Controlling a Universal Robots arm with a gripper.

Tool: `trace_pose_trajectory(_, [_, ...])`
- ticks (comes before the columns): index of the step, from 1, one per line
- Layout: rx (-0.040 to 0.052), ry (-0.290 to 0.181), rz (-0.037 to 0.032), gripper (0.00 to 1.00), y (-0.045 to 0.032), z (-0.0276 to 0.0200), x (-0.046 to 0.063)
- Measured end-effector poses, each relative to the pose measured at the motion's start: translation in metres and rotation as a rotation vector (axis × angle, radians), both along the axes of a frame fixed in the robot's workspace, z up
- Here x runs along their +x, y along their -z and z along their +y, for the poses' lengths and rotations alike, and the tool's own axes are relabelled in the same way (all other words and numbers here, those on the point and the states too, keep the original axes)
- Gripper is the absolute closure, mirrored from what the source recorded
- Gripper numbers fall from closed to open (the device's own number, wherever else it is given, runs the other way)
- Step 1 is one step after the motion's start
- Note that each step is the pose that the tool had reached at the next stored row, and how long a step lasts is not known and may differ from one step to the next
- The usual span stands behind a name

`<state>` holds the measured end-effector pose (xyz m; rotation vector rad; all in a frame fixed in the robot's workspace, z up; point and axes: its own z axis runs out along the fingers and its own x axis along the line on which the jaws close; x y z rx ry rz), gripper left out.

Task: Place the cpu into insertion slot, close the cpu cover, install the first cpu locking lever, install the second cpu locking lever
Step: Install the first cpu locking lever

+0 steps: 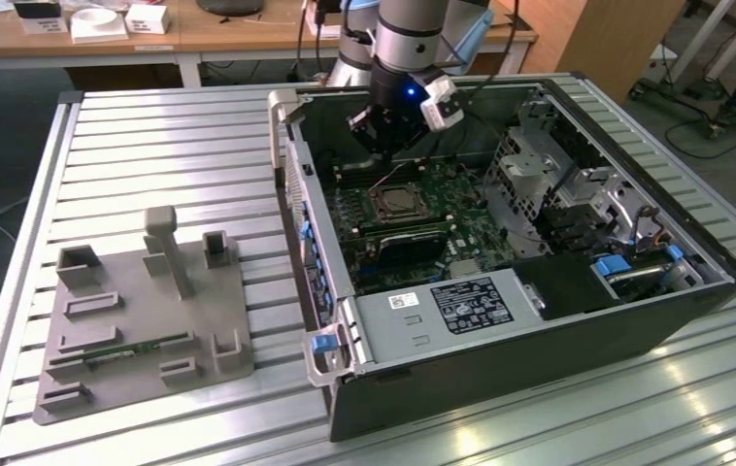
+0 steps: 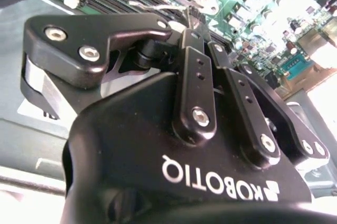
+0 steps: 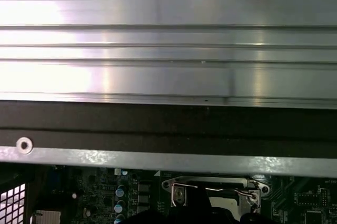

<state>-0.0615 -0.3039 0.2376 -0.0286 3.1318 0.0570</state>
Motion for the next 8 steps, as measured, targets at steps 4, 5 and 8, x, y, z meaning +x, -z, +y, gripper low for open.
trace_pose_trajectory(4, [0.0001, 0.000, -0.0001, 0.90, 0.0029, 0.0004, 0.0026])
trace_pose_trajectory(5, [0.0000, 0.000, 0.0000, 0.90, 0.0038, 0.0005, 0.0031])
trace_pose_trajectory(8, [0.0000, 0.000, -0.0001, 0.90, 0.0068, 0.0009, 0.0047])
